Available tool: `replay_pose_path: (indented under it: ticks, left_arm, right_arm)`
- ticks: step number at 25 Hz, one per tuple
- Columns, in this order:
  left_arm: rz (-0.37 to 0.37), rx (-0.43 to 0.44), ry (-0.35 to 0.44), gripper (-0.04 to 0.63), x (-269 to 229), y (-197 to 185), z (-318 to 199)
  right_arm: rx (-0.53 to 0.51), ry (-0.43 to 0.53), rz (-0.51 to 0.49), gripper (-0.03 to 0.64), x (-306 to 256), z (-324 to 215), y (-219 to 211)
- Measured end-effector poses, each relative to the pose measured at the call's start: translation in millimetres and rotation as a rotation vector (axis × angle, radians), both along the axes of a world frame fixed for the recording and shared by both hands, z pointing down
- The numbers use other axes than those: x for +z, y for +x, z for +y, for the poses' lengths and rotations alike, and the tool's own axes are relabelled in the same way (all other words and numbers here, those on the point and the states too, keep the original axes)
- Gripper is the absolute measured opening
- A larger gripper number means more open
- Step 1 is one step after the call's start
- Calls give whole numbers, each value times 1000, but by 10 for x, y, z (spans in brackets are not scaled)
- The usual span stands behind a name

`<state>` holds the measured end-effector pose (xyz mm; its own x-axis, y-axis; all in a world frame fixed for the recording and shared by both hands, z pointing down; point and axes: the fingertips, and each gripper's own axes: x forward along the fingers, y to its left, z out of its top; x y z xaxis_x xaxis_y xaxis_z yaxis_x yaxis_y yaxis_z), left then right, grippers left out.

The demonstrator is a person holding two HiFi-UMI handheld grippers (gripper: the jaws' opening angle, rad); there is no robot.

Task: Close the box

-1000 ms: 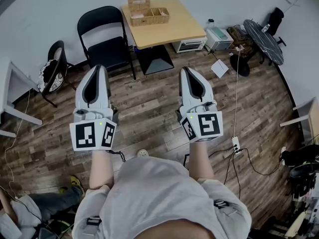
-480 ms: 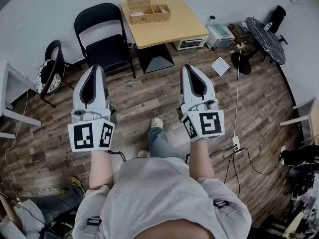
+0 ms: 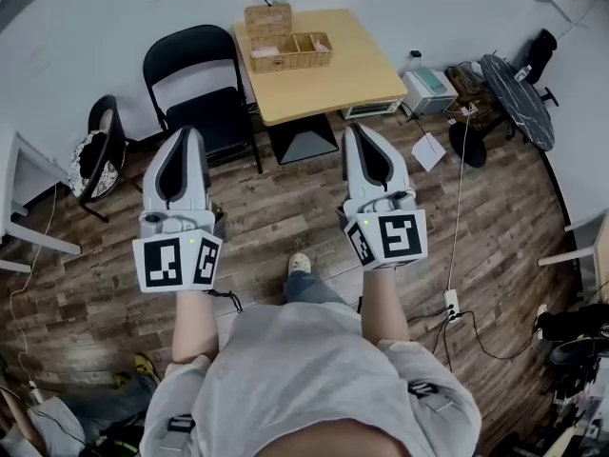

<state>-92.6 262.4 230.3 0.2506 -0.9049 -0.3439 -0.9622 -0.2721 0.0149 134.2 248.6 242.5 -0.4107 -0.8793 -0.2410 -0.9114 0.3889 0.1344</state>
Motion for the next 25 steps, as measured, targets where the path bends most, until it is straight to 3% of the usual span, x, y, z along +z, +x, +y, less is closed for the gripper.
replay_pose_path:
  ticks: [15, 25]
  left_arm:
    - [-7, -53, 3, 58, -112, 312, -1053]
    - [-15, -96, 2, 58, -122, 600, -1485]
  right_arm:
    - [-58, 2, 3, 5, -115, -1177, 276]
    - [-106, -4, -7, 5, -87, -1701, 549]
